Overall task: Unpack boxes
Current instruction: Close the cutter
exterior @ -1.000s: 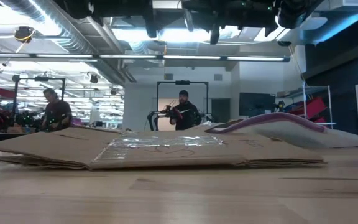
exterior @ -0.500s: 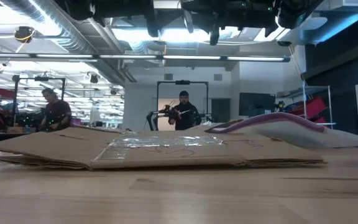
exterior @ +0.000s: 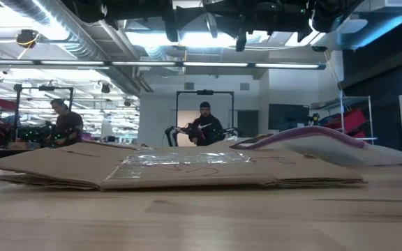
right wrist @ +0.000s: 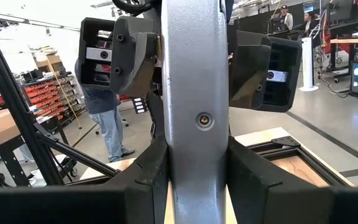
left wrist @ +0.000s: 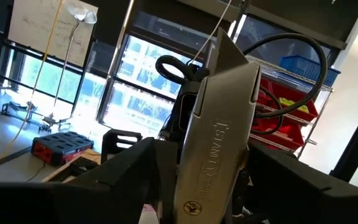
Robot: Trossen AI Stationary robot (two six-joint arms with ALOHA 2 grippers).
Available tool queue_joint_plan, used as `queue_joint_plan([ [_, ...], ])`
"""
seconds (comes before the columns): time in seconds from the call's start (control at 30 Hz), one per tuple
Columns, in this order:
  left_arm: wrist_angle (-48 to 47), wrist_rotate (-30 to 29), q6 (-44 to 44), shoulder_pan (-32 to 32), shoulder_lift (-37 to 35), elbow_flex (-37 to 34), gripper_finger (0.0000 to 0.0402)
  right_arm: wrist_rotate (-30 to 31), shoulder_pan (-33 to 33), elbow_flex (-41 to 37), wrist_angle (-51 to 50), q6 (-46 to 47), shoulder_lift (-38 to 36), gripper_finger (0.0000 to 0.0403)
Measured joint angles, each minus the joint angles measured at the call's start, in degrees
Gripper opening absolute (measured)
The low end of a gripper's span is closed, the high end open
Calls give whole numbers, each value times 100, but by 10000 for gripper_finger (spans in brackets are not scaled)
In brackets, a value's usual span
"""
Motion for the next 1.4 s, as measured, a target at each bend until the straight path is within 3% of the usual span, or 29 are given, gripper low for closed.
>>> queue_joint_plan([
  [0.5, -2, 118, -11, 2, 2, 0, 228, -83, 0, -2, 0, -35, 2, 105],
  [0.7, 18, 148, 90, 2, 0, 0, 107, -76, -4, -4, -1, -3, 7, 105],
  [1.3, 136, 361, 167, -7, 0, 0, 106, -280, -4, -4, 35, -60, 4, 105],
  [1.4, 144, 414, 89, -9, 0, 0, 80, -341, 0, -4, 32, -98, 2, 105],
])
